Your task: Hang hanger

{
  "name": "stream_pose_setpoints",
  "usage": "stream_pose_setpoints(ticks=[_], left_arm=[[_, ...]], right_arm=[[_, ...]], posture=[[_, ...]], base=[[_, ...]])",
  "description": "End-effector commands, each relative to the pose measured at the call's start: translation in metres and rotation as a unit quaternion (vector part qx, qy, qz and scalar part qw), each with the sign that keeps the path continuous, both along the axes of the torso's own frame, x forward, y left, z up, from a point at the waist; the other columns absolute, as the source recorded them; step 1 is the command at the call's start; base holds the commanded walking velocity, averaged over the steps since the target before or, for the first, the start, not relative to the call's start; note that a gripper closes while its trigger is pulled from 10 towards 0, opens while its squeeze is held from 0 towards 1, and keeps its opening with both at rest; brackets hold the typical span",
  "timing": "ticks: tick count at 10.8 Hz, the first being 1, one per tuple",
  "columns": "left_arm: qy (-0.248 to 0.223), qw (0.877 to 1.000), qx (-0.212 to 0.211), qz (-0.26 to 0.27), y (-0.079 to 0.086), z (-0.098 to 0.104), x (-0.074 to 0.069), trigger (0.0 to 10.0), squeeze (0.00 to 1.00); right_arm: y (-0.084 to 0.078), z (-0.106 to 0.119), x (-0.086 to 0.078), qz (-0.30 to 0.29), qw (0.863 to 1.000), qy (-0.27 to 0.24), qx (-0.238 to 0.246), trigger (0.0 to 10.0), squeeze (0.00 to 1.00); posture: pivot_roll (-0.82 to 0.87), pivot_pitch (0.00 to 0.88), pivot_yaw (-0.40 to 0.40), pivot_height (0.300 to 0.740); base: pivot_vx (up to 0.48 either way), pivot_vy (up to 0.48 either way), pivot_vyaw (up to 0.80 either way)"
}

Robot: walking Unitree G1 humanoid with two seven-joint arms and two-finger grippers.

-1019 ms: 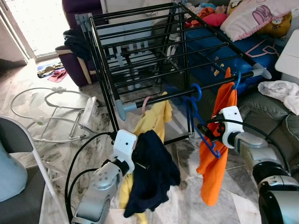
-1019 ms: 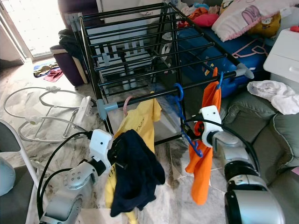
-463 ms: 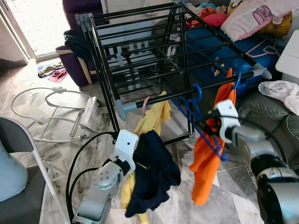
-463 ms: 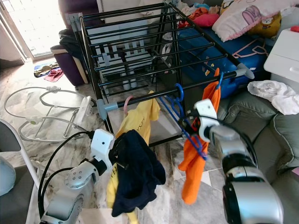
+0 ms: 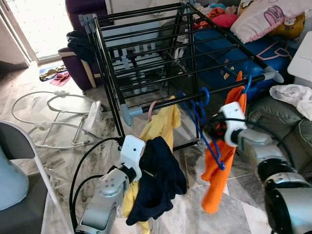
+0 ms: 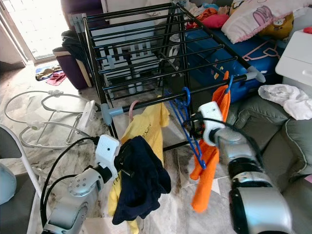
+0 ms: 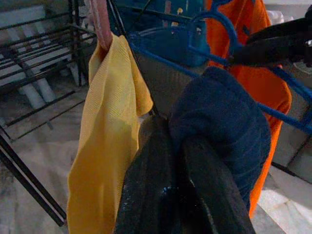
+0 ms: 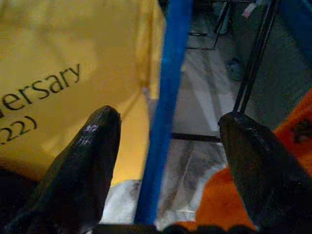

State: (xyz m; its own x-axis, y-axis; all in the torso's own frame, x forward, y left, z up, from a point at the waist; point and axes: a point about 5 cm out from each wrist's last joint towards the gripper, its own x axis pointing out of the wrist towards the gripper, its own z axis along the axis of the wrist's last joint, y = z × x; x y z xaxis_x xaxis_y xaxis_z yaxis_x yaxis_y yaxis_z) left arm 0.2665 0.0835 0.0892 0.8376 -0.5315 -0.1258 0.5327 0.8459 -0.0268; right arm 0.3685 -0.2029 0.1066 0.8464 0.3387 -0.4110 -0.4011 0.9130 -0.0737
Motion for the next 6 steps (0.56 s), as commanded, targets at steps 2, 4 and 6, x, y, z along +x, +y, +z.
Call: stream_pose_setpoints(ticks=[2, 4, 6], left_arm=[[-0.001, 1.000, 0.004, -0.002, 0.000, 0.002, 0.003, 10.0, 0.00], [0.003, 1.000, 0.005, 0.000, 0.000, 0.001, 0.003, 10.0, 0.00], [0.007, 1.000, 0.004, -0.002, -0.001, 0.000, 0.003, 10.0, 0.00]], right_arm=[[0.011, -0.003, 0.001, 0.009, 1.000, 0.007, 0.009, 1.5, 0.00], [0.014, -0.012, -0.004, 0.012, 1.000, 0.019, 0.013, 0.0, 0.00], [0.004, -0.017, -0.008, -0.012, 0.999, 0.030, 0.007, 0.0, 0.00]], posture=[[-0.12, 0.000, 0.063, 0.740], [-0.12, 0.000, 0.062, 0.740], [-0.12, 0.000, 0.064, 0.740]], base=[[0.000, 0.000, 0.00], [0.000, 0.000, 0.00], [0.000, 0.000, 0.00]])
